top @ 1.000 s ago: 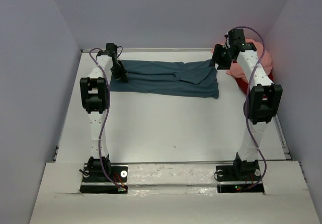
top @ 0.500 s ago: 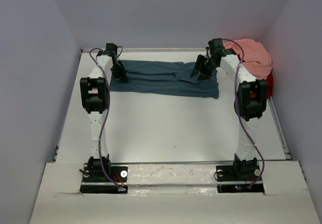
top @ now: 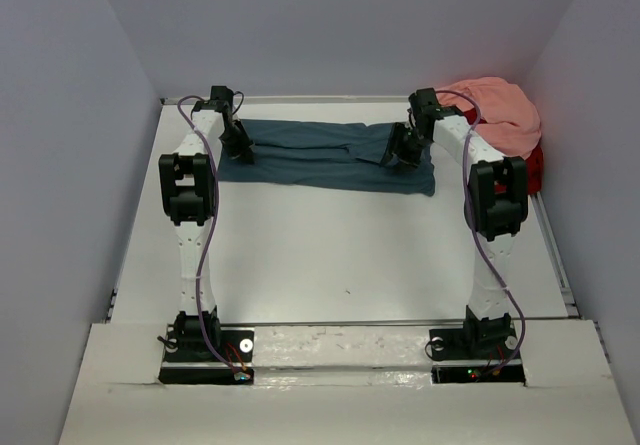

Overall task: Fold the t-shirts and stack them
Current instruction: Fold the other side of the tshirt into a rectangle

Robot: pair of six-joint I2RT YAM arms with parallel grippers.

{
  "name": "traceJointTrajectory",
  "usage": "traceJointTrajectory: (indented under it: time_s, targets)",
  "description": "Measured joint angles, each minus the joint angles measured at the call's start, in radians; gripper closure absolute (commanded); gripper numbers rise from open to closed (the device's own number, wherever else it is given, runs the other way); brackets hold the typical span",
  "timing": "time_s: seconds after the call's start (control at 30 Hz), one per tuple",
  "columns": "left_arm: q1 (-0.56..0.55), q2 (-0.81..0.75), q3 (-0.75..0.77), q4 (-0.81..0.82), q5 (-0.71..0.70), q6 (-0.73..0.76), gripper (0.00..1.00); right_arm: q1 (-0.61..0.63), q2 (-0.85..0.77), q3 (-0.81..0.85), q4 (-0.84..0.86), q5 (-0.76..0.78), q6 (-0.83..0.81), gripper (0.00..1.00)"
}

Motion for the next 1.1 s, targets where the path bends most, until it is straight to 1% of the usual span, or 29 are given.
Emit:
traceJointTrajectory:
  time_s: [0.43,0.67,0.83,1.1]
  targets:
    - [0.000,0.000,-0.002,0.001,0.000,0.001,1.00,0.000,0.003,0.000,0.018,0.043,-0.001,0.51]
    - [0.000,0.000,-0.002,0.001,0.000,0.003,1.00,0.000,0.051,0.012,0.024,0.063,-0.002,0.51]
    - [0.000,0.000,-0.002,0.001,0.000,0.003,1.00,0.000,0.087,0.025,0.024,0.075,-0.006,0.56]
    - [0.000,0.000,-0.002,0.001,0.000,0.003,1.00,0.000,0.113,0.106,0.021,0.091,-0.009,0.56]
